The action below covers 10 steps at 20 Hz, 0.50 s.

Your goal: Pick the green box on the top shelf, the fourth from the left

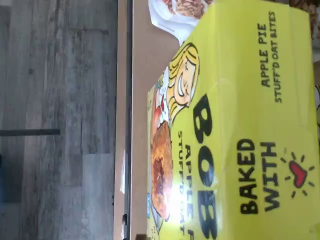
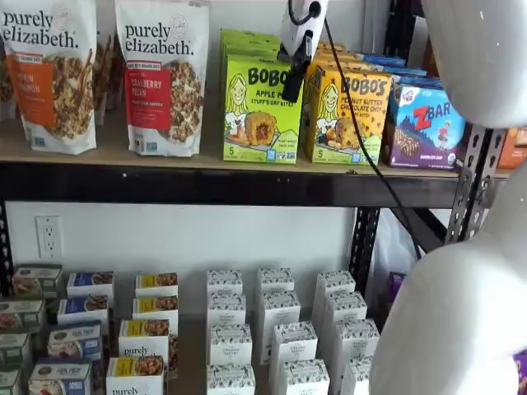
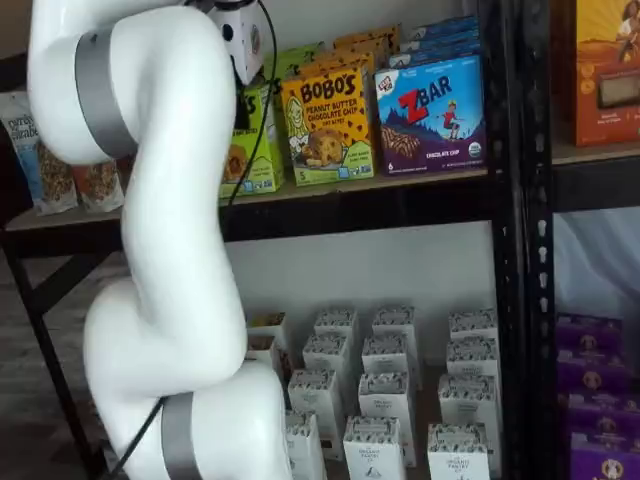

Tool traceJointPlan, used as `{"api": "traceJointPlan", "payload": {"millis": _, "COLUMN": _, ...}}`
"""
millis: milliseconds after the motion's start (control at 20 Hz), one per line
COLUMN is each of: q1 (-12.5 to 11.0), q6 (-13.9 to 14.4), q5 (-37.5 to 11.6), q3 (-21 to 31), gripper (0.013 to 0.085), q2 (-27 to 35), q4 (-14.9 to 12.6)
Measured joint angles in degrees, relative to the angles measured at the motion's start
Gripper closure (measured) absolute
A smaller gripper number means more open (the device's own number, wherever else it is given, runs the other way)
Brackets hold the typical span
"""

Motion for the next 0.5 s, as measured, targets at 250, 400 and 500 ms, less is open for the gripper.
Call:
{"api": "traceJointPlan", "payload": {"millis": 250, "q1": -0.2, "q6": -0.16, "q5": 0.09, "q3": -0.11, "gripper": 0.033, "q2": -0.02, "q4": 0.22}}
{"api": "traceJointPlan", "payload": {"millis": 400, "q1": -0.29, "q6": -0.24, "q5": 0.28, "q3": -0.26, "gripper": 0.037, "q2": 0.02, "q4": 0.26}}
{"api": "traceJointPlan", "payload": {"millis": 500, "q1": -0.3, "q6": -0.25, "q5": 0.31, "q3": -0.31, "gripper": 0.037, "q2": 0.04, "q4": 0.19}}
